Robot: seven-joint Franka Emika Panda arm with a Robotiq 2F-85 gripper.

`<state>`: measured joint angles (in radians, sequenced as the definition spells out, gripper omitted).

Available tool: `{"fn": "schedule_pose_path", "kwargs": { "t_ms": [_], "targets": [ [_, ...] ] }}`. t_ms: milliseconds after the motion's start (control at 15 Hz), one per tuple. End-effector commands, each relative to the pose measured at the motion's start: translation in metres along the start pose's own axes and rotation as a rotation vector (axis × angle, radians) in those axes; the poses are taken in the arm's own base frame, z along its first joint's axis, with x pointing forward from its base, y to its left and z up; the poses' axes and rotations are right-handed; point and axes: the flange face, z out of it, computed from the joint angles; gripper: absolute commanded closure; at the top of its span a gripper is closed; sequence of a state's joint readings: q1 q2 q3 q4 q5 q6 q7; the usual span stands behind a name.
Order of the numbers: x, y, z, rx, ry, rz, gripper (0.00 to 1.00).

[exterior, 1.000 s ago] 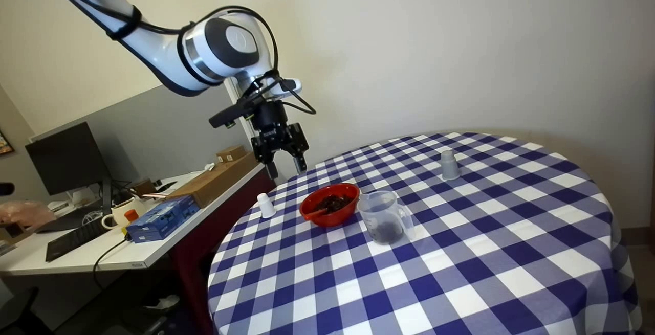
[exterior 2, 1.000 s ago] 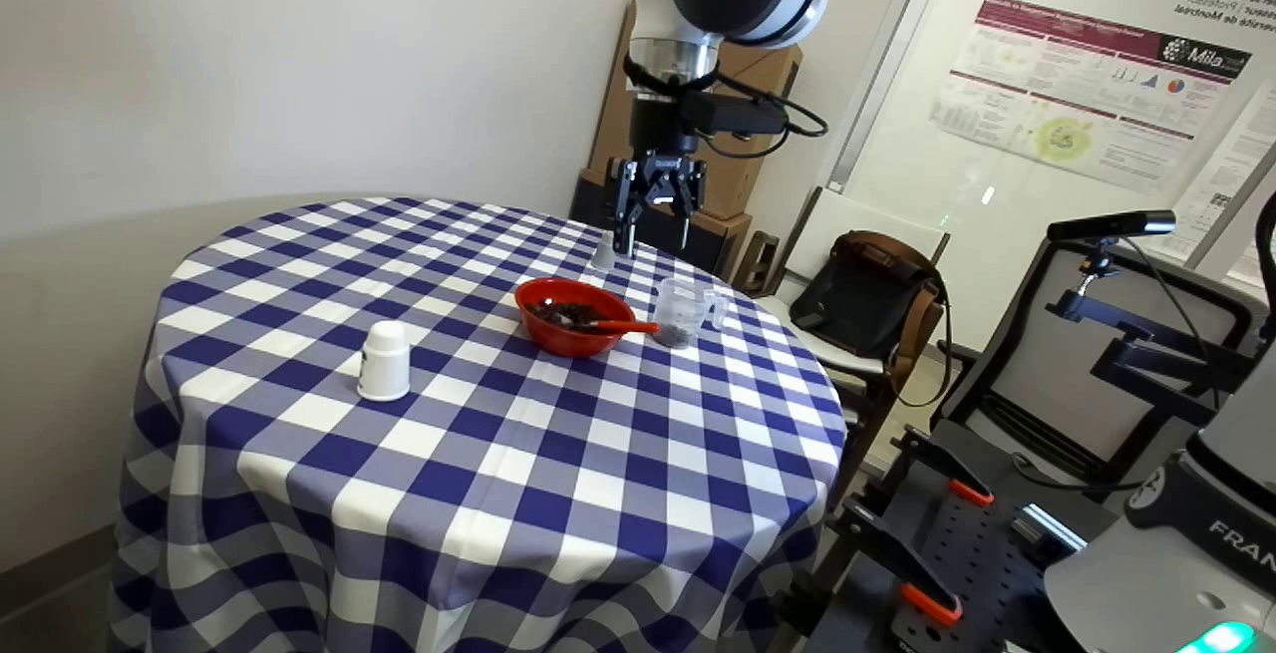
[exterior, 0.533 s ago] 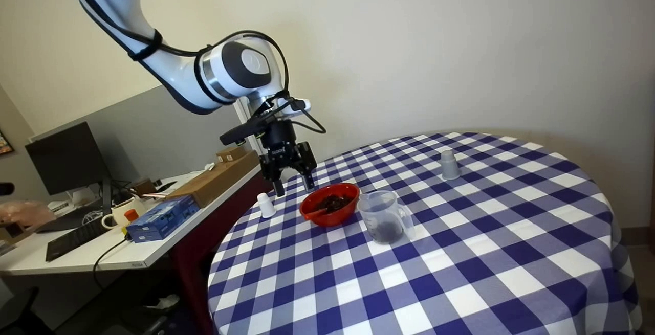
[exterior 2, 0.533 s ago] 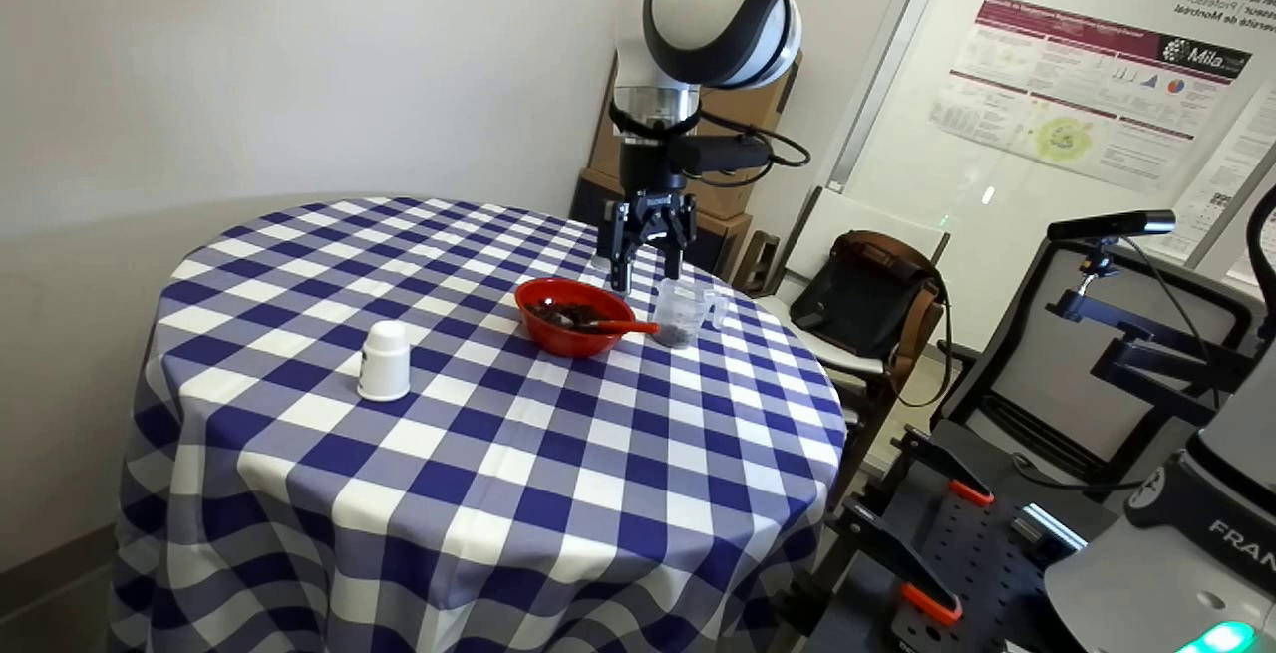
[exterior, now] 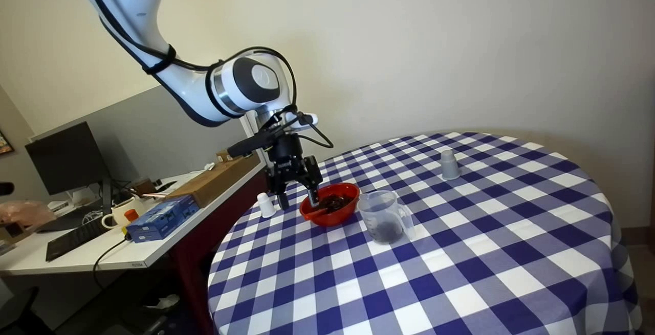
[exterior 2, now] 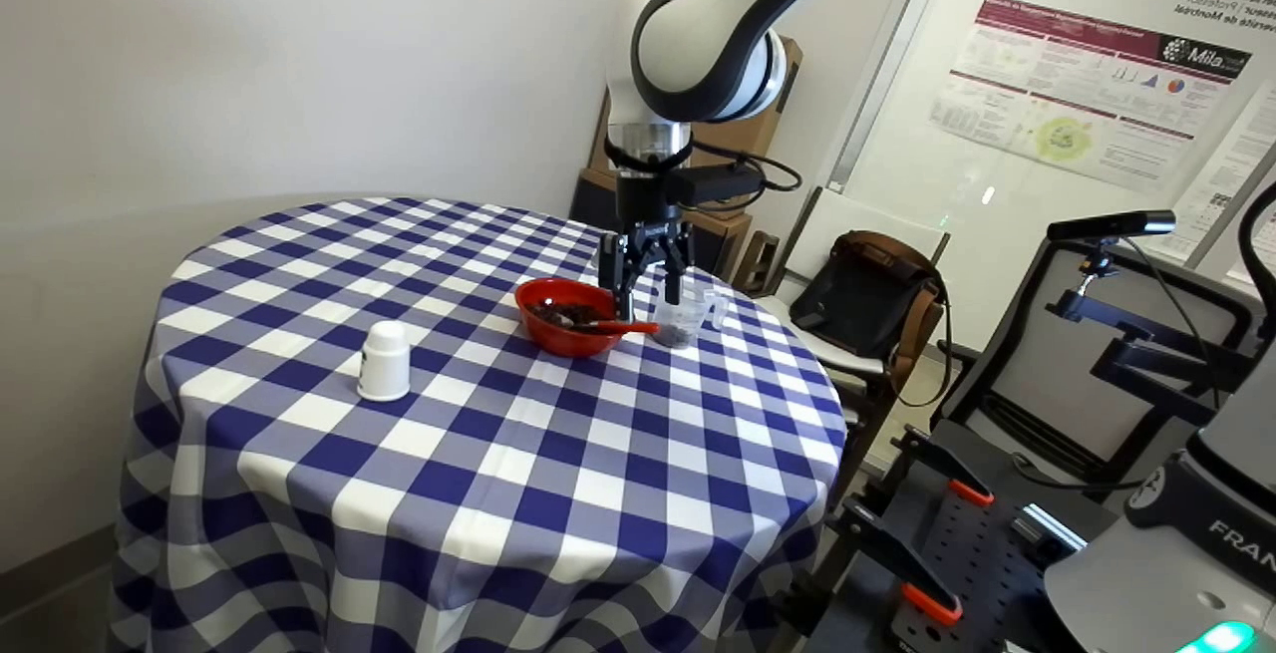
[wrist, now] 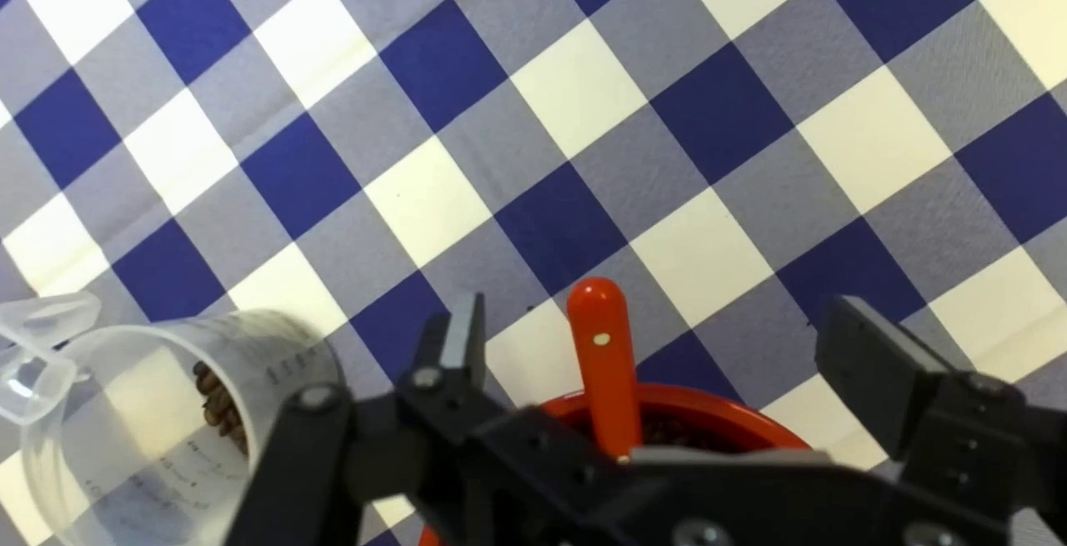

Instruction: Use the spoon to scoop some of the contents in the red bowl and put them in the colourless cup.

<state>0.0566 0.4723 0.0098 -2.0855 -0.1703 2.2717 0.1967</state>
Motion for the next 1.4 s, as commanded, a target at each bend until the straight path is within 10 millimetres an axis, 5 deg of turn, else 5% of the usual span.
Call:
{"fn": "schedule_pose_path", "kwargs": {
  "t_ms": [0, 800, 933, 1333],
  "targets": [
    [0.019, 0.001, 0.004, -0.008, -0.004, -0.016, 0.00],
    [0.038, -0.007, 0.022, -0.020, -0.045, -0.057, 0.02],
    [0.037, -0.007, 0.023, -0.016, -0.052, -0.060, 0.27],
    [0.036, -0.001, 0.020, -0.011, -0.057, -0.056, 0.69]
  ]
}}
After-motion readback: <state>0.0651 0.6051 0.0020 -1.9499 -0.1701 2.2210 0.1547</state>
